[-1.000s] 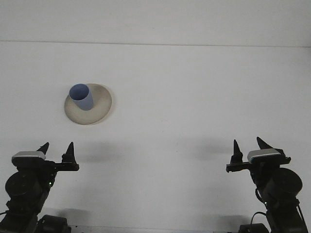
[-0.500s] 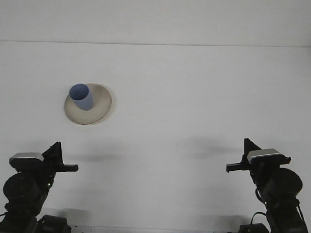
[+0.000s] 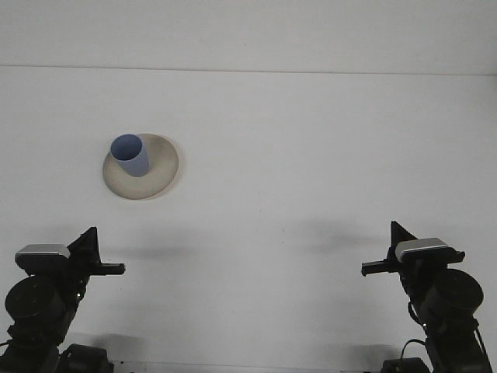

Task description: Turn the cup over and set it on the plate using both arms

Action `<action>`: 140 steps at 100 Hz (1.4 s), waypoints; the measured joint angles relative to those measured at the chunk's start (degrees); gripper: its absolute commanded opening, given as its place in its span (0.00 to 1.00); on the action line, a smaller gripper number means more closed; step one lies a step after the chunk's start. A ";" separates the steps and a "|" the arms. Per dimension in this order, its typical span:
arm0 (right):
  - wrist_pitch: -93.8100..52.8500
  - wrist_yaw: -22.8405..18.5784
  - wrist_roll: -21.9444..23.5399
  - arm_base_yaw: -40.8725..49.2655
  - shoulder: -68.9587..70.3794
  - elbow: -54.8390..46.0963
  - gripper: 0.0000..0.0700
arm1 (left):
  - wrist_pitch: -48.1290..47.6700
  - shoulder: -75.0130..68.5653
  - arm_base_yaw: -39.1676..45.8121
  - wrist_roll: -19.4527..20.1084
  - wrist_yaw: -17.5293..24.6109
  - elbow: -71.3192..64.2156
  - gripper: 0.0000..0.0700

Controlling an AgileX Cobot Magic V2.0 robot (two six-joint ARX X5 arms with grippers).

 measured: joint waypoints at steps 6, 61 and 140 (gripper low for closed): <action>0.00 0.00 -0.02 0.00 0.00 0.00 0.00 | 0.00 0.00 0.00 0.00 0.02 0.00 0.02; 0.00 -0.02 0.00 0.00 0.00 0.00 0.00 | 11.96 -6.05 1.40 1.77 -0.02 -6.84 0.02; 0.13 0.00 0.00 0.00 0.00 0.00 0.00 | 33.35 -20.52 5.20 4.13 0.48 -35.36 0.02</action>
